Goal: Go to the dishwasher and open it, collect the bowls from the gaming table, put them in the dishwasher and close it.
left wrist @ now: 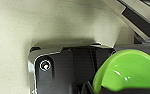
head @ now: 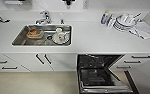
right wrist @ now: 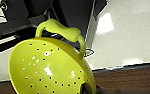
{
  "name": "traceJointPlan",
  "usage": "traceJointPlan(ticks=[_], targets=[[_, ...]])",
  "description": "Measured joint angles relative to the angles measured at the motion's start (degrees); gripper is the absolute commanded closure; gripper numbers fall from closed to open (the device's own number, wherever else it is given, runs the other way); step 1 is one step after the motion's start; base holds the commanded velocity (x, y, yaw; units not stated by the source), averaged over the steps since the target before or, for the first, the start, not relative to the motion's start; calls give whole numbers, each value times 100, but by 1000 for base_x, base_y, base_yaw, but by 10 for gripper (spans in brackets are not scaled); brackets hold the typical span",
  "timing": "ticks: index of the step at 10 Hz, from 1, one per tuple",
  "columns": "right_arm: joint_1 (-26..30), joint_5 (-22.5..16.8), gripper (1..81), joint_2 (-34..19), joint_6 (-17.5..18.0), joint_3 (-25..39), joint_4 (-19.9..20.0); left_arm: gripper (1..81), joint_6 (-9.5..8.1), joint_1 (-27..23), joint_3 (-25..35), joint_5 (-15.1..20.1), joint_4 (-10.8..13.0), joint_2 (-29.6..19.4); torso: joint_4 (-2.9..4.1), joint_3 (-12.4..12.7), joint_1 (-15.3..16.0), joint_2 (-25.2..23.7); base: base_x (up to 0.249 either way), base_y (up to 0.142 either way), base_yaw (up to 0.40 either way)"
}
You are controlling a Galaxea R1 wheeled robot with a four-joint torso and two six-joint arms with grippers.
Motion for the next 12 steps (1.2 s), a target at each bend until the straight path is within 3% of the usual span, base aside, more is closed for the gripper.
traceJointPlan(ticks=[2,3,6,7,8,9,12], targets=[[30,20,811,-2,2,52,0,811,-37,-367,62,369,-63,245,-35,-2,0,0,0,0,0],[30,87,811,0,2,93,7,811,-61,-535,68,580,-78,294,-140,-4,2,0,0,0,0],[20,87,811,0,2,112,9,811,-185,-1146,62,1024,-78,573,-660,-9,2,2,0,0,0],[11,89,811,0,2,132,9,811,-194,-1257,57,1156,-80,663,-818,-9,5,2,0,0,0],[12,83,811,2,4,156,9,811,-212,-1337,22,1252,-83,739,-931,-9,5,2,0,0,0],[9,80,811,5,4,165,9,811,-216,-1423,-65,1326,-96,846,-984,-9,5,2,0,0,0],[11,85,811,2,4,166,9,811,-234,-1742,-583,1593,-127,1292,-985,-11,7,5,0,0,0]])
